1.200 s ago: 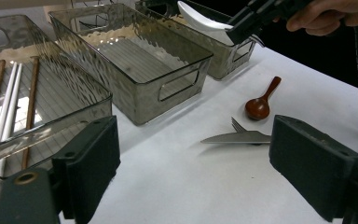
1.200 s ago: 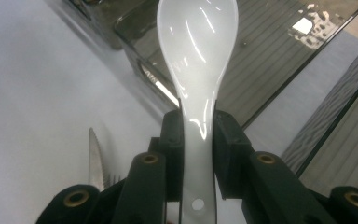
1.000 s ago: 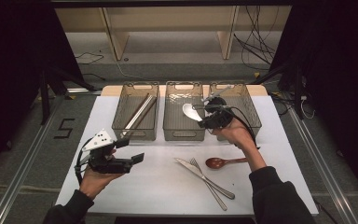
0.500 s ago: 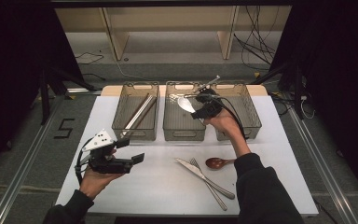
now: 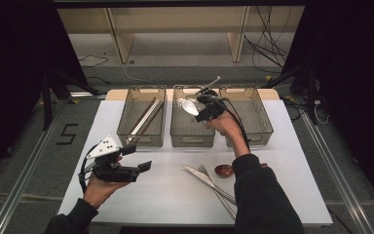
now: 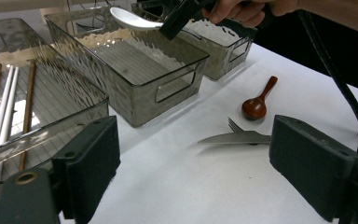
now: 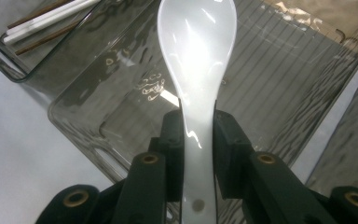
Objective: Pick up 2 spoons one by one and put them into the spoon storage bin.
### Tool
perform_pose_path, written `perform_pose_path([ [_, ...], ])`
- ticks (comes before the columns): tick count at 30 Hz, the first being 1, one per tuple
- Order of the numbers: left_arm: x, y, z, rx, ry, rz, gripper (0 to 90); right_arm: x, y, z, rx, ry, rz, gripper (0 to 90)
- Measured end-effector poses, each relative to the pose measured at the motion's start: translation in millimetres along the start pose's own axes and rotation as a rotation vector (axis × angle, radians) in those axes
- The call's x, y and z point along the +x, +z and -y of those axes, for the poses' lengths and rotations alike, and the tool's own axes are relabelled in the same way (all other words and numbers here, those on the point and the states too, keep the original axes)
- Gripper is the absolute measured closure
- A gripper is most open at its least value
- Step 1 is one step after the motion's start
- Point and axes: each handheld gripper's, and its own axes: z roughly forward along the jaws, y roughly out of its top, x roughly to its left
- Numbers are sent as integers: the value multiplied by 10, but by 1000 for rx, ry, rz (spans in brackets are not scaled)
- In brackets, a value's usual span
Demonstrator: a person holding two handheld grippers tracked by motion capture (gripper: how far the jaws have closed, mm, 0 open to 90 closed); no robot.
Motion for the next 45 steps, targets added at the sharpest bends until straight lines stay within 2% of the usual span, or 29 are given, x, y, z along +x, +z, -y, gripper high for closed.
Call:
perform_pose_path([
  [9,-8,5,0,10,4,6,154,47,113,-20,39,5,9,752],
  [10,-8,-1,0,10,6,6,154,48,132,-20,44,-6,8,747],
  [13,-2,-20,-8,1,3,5,154,58,171,-19,51,-10,-9,675],
  [20,-2,-19,-4,4,0,4,154,13,25,9,19,-4,-27,565],
  [23,2,-17,-1,13,-3,7,153,-22,-73,66,-12,-37,-33,530],
  [27,8,-21,-4,10,-5,6,153,-64,-235,183,-26,-80,-57,446],
  [35,8,-13,-1,13,-9,1,152,-95,-629,567,-32,-163,-115,383],
  [39,12,-9,5,13,-16,-2,150,-94,-707,790,-27,-184,-137,372],
  [45,18,-5,7,16,-18,-1,149,-158,-706,1041,-25,-178,-142,346],
])
